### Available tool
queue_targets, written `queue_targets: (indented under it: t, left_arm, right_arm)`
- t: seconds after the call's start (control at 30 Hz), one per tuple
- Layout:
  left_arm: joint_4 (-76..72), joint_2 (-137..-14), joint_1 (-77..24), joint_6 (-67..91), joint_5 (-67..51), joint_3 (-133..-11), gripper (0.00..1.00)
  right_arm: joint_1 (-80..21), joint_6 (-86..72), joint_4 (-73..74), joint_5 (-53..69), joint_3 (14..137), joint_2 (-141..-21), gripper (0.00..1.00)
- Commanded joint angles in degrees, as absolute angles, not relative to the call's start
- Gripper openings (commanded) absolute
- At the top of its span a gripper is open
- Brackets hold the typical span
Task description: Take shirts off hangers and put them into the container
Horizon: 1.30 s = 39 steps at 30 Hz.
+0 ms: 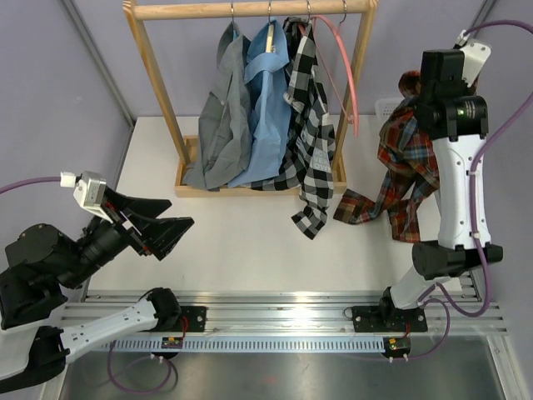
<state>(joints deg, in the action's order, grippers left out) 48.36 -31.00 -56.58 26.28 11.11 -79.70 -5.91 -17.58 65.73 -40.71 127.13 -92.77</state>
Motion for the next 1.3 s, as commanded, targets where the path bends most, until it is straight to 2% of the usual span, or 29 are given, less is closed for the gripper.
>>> queue_targets:
  t: [0.0, 0.2, 0.47, 0.83, 1.0, 1.27]
  left_arm:
    - [45.18, -31.90, -56.78, 24.43, 10.11, -80.60, 0.99]
    - [45.18, -32.43, -56.78, 24.35, 9.93, -80.42, 0.99]
    - [44.82, -31.82, -56.78, 24.87, 9.84, -79.10, 0.99]
    - [42.81, -31.90, -56.78, 24.35, 10.11, -77.43, 0.99]
    - [42.10, -32.78, -56.78, 23.56, 10.98, -77.52, 0.99]
    - [41.75, -35.59, -56.78, 23.29, 11.95, -77.26, 0.99]
  right_arm:
    - [-5.01, -10.21, 56.79, -37.96, 135.34, -95.44, 0.00]
    - [-3.95, -4.41, 45.72, -39.54, 141.76, -99.40, 0.00]
    - [-3.69, 9.22, 20.87, -43.24, 142.02, -101.60, 0.00]
    - [-1.41, 14.94, -2.77, -37.53, 147.30, -109.68, 0.03]
    - [-0.53, 14.33, -5.97, -35.25, 153.54, -115.30, 0.00]
    - [2.20, 13.09, -11.16, -34.36, 152.93, -118.83, 0.00]
